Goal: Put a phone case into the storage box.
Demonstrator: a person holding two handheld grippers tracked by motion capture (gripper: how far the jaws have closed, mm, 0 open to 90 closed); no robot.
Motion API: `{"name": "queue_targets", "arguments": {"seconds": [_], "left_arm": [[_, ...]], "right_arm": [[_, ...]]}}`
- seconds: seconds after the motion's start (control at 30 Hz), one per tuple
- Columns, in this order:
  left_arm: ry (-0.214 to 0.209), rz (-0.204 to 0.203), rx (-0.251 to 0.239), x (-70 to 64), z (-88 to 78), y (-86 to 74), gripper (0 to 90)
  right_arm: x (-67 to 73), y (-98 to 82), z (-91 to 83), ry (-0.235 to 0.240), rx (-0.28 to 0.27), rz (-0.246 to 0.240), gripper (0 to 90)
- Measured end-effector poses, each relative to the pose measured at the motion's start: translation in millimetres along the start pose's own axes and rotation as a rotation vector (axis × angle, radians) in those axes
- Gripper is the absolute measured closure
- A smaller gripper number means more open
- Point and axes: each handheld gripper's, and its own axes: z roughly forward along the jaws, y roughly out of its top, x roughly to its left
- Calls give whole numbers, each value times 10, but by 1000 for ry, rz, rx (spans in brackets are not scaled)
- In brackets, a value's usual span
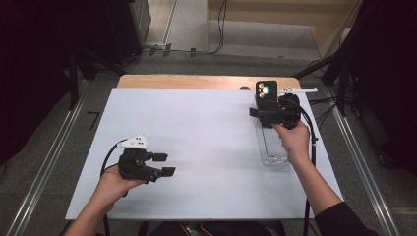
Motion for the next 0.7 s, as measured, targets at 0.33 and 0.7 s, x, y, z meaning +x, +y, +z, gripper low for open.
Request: {"name": "queue_targets", "arguments": {"seconds": [0.33,0.7], "left_arm": [[1,3,-5,-1,-12,-8,321],[4,-1,-10,14,-18,-29,322]], "right_arm": [[219,-123,-20,46,54,-54,127],[367,-325,-11,136,86,-129,175]]}}
